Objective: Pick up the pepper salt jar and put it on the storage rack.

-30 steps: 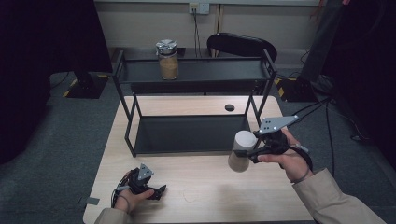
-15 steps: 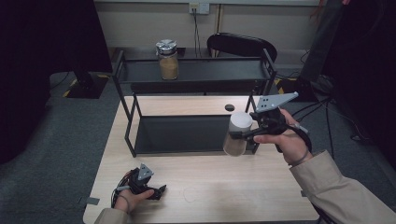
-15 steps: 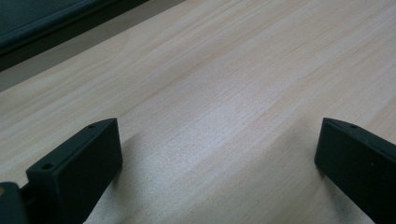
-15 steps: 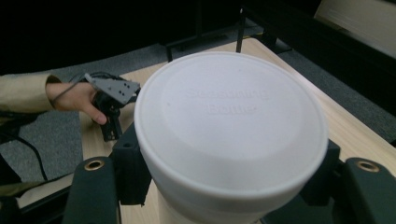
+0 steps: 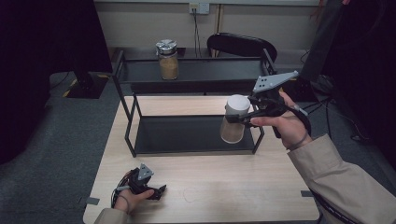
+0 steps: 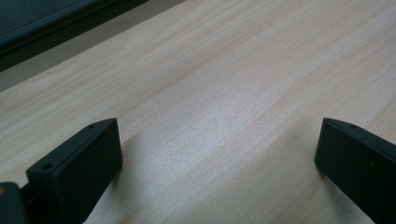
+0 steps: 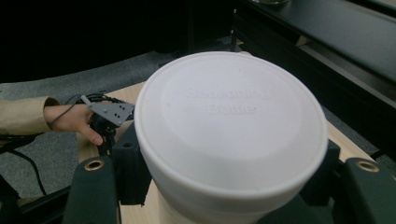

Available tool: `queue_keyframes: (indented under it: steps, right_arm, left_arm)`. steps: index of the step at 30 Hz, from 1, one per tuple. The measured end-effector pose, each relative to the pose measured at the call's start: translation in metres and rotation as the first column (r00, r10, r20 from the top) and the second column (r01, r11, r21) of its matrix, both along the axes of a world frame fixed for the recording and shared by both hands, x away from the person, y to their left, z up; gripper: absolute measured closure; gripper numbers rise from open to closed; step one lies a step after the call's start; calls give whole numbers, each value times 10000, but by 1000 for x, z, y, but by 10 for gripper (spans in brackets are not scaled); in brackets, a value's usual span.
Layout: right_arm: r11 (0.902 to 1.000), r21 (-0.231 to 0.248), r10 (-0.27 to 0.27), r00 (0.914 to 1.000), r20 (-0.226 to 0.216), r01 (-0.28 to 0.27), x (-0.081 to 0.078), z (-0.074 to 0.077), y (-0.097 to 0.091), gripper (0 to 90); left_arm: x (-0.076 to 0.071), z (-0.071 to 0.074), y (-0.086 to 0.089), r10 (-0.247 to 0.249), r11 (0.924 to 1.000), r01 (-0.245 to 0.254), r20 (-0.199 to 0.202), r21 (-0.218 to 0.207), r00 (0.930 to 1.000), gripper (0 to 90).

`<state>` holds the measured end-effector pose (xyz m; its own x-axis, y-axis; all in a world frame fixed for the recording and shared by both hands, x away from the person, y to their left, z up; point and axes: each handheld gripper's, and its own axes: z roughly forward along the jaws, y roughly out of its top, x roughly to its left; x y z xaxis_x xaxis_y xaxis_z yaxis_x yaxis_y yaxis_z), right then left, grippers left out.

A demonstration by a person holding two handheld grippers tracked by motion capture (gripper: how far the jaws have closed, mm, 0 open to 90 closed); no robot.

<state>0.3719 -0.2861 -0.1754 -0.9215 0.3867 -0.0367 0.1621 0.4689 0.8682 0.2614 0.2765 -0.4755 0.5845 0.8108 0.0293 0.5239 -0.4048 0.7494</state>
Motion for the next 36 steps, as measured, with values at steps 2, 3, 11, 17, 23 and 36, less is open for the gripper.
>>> queue_keyframes:
  steps: [2, 3, 11, 17, 23, 36]
  right_arm:
    - [10000, -25, -25, 10000, 14, 25, 2, 5, 3, 345]
    - [10000, 27, -39, 10000, -3, 39, 3, 7, 4, 344]
    - [9998, 63, -213, 9998, 53, 212, 11, 29, 13, 345]
    - [9989, 87, -451, 9989, 143, 450, 16, 44, 18, 344]
    - [9974, 137, -715, 9972, 234, 712, 21, 60, 22, 344]
    - [9919, 83, -1269, 9909, 440, 1267, 31, 86, 37, 344]
  left_arm:
    - [0, 0, 0, -2, 10000, 2, -2, 6, 10000, 0]
    - [0, -1, 0, 40, 10000, -40, 10, -69, 10000, 0]
    - [0, 0, 0, -4, 10000, 4, 1, 0, 10000, 0]
    - [0, -1, 0, 44, 10000, -44, 13, -75, 10000, 0]
    - [0, 0, 0, 1, 10000, -1, 6, -15, 10000, 0]
    - [1, -1, 1, -3, 10000, 3, 19, -70, 10000, 0]
